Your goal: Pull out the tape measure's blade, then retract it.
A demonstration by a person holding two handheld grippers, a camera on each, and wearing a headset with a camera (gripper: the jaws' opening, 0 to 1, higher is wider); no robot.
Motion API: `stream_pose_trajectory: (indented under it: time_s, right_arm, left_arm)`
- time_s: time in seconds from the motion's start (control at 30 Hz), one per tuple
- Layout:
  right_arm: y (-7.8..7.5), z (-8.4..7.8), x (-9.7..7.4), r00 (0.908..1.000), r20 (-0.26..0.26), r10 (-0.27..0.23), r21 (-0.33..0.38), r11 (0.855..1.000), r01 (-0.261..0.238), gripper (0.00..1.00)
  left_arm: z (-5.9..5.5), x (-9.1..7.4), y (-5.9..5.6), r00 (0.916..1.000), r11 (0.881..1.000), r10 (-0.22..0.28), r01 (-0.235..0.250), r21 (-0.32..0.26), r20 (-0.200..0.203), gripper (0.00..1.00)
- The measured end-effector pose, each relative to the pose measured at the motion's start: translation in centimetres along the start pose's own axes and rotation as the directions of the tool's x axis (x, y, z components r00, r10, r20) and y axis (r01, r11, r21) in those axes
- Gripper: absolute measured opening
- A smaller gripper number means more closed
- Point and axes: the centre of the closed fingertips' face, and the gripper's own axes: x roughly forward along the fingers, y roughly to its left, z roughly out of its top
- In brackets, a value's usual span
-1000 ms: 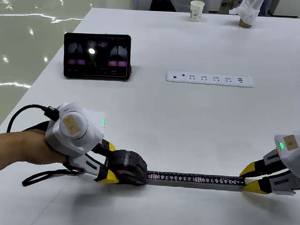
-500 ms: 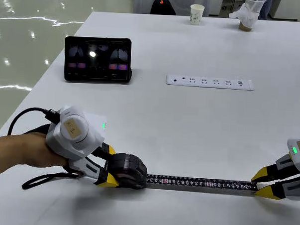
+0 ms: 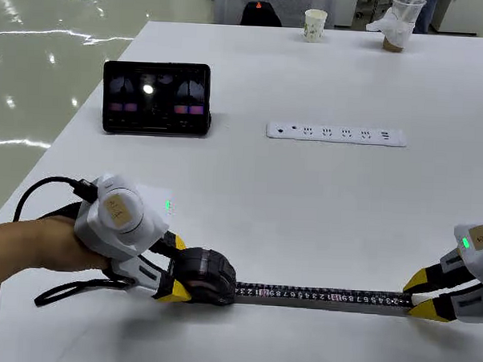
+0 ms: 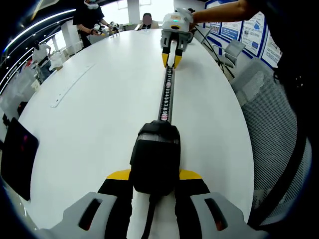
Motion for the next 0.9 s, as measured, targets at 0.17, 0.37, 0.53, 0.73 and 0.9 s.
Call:
stream_pose_trajectory:
  time_s: [0.17, 0.37, 0.53, 0.73, 0.9]
  right_arm:
    - [-0.1, 0.0, 0.1, 1.0000, -0.002, 0.001, 0.000, 1.000, -0.001, 0.12]
    - [-0.3, -0.1, 0.1, 0.9998, -0.013, -0.016, -0.011, 1.000, 0.016, 0.13]
    - [-0.6, -0.6, -0.1, 0.9989, -0.032, -0.033, -0.021, 0.999, 0.033, 0.19]
    - [-0.3, -1.2, -0.6, 0.9980, -0.036, -0.051, 0.005, 0.999, 0.052, 0.26]
    - [0.1, -1.5, -1.0, 0.9969, -0.032, -0.072, 0.040, 0.996, 0.074, 0.32]
  left_arm:
    - [-0.1, 0.1, 0.1, 1.0000, 1.000, 0.002, -0.002, 0.004, -0.006, 0.27]
    - [-0.1, 0.1, 0.2, 0.9999, 1.000, 0.009, -0.009, 0.010, -0.013, 0.27]
    - [-0.1, -0.1, 0.5, 0.9995, 0.999, 0.026, -0.026, 0.022, -0.018, 0.29]
    - [-0.3, -0.6, 0.8, 0.9987, 0.999, 0.049, -0.049, -0.010, -0.016, 0.33]
    - [-0.5, -1.0, 0.2, 0.9987, 0.998, 0.049, -0.049, -0.033, -0.017, 0.40]
